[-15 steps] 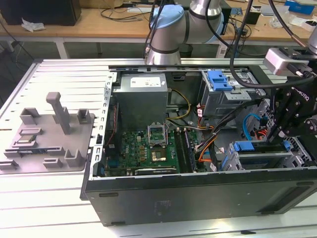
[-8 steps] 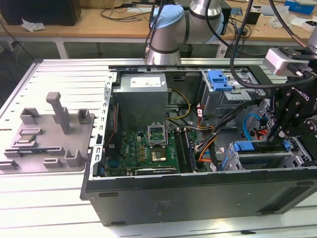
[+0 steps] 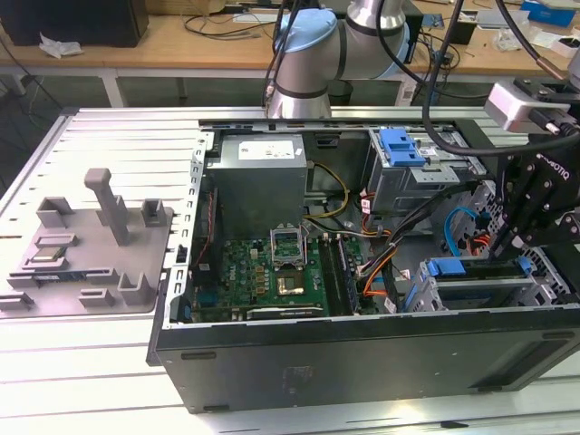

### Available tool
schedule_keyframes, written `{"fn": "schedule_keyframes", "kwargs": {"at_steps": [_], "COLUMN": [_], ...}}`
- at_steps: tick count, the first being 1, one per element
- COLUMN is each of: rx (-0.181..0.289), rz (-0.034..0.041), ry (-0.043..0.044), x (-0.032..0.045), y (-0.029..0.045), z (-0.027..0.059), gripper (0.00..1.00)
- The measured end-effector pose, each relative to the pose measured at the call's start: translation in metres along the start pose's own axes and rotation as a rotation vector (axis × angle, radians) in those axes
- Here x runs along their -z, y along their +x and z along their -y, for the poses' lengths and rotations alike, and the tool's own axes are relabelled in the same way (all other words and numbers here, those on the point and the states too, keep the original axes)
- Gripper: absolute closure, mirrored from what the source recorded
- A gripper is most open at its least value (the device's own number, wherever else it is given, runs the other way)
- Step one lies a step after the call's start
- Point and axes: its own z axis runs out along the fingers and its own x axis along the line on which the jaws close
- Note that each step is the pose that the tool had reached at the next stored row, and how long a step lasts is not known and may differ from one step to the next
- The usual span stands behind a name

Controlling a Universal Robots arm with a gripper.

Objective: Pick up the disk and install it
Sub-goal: 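Insert the first disk wire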

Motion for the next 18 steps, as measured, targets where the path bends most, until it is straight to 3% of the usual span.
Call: {"fn": "schedule_keyframes", "kwargs": {"at_steps": [18], "rx": [0.0], "rz": [0.0], "ry": [0.0], "x": [-0.0025], "y": [-0.0012], "z": [0.0011], "gripper": [0.83]}}
